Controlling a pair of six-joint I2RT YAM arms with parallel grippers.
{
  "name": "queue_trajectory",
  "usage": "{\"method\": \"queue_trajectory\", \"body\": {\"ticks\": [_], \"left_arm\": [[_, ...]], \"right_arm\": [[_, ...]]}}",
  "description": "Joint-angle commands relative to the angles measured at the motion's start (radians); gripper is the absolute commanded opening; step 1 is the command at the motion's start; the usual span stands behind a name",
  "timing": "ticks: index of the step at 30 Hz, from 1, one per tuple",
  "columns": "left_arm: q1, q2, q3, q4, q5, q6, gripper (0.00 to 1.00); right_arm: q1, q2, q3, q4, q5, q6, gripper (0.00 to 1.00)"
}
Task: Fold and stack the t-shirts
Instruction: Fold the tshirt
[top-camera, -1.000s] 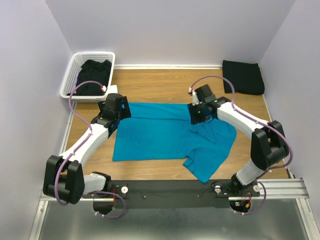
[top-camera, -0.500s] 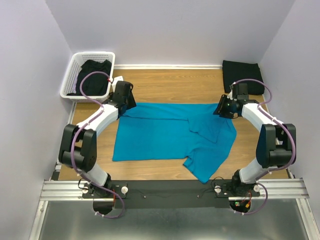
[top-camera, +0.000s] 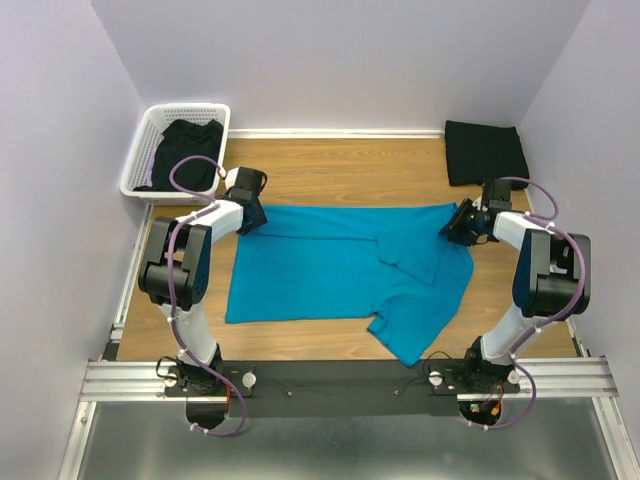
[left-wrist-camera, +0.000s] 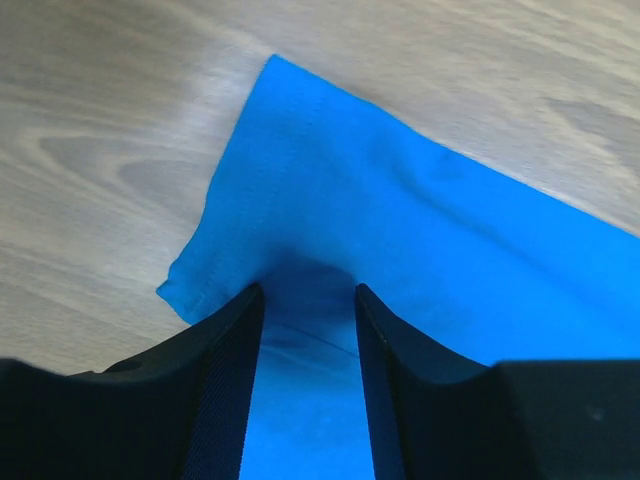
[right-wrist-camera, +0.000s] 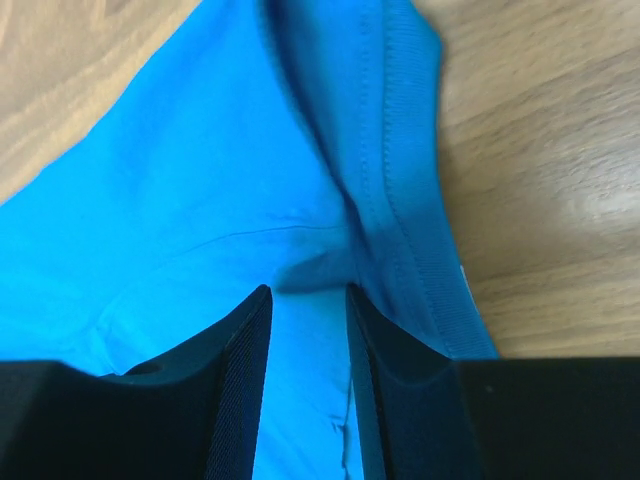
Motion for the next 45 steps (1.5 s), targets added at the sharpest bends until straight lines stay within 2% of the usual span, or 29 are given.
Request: {"method": "queue_trajectory", "body": {"ticks": [1, 9, 17, 22, 28, 36, 45], "left_arm": [[0.03, 0.007, -0.021, -0.017, 0.01, -0.033, 0.5], [0.062, -0.065, -0.105, -0.023, 0.018, -0.056, 0.51], [-0.005, -0.264, -0.089, -0.042, 0.041, -0.065, 0.72], [-0.045, -0.298, -0.061, -0.048, 0.039, -0.096, 0.76], [-0.067, -0.202, -0.044, -0.025, 0.076, -0.108, 0.76], [-0.067, -0.03, -0.009, 0.01, 0.121, -0.118, 0.76], [-0.009, 0.16, 0.15, -0.045, 0.104, -0.093, 0.75]], "right_arm": [[-0.029, 0.05, -0.024, 0.032, 0.028, 0.026, 0.43], [-0.066, 0.038, -0.017, 0.032, 0.079, 0.022, 0.43], [-0.034, -0.098, 0.015, 0.026, -0.029, -0.014, 0.44], [0.049, -0.111, 0.039, 0.012, -0.038, -0.028, 0.43], [0.127, -0.03, 0.081, 0.0, 0.011, -0.028, 0.43], [0.127, 0.101, 0.134, -0.001, 0.037, -0.046, 0.43], [0.127, 0.273, 0.282, -0.001, 0.079, -0.09, 0.44]]}}
